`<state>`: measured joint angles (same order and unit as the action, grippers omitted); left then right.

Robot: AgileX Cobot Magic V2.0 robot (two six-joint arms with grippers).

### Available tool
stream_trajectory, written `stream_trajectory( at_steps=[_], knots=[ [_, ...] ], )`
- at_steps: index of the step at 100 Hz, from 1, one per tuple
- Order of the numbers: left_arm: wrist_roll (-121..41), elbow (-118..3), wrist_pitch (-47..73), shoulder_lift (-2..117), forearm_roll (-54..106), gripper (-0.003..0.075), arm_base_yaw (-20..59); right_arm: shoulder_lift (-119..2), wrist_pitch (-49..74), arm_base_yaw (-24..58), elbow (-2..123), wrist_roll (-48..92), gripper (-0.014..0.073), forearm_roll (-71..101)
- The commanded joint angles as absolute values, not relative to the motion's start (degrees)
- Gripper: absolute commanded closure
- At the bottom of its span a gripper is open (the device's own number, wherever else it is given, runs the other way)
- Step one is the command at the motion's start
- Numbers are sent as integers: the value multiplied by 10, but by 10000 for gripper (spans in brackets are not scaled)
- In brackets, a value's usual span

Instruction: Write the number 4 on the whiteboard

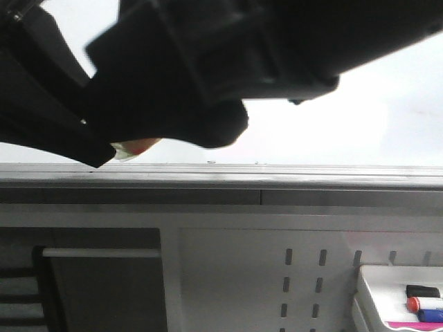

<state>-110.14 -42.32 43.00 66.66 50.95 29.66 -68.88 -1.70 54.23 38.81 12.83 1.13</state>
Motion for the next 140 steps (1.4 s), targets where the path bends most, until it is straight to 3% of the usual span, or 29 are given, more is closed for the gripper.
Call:
stream_trajectory(
  at_steps=[1, 13, 53, 67, 74, 89, 96, 116, 140],
  knots=[
    [-1102, -437, 428, 653, 538, 741, 297, -687, -74, 540, 408, 133, 190, 13],
    [-1102, -437, 429, 653, 539, 741, 297, -690, -74, 540, 408, 133, 237, 13],
    [-1102, -437, 429, 653, 578, 741, 297, -693, -61, 540, 408, 133, 650, 13],
    [-1102, -437, 428, 653, 625, 731, 297, -693, -48, 540, 408, 133, 666, 13],
    [-1101, -437, 427, 653, 643, 661, 297, -693, -48, 540, 408, 133, 666, 13],
    [-1069, -437, 419, 641, 654, 367, 294, -688, -48, 520, 408, 133, 665, 13],
    [-1035, -437, 403, 620, 653, 306, 282, -681, -45, 503, 406, 133, 665, 13],
    [-946, -434, 375, 512, 654, 377, 192, -645, -46, 441, 393, 133, 665, 12],
    [-824, -346, 302, 367, 726, 598, 134, -643, -68, 358, 395, 133, 665, -17]
  ],
)
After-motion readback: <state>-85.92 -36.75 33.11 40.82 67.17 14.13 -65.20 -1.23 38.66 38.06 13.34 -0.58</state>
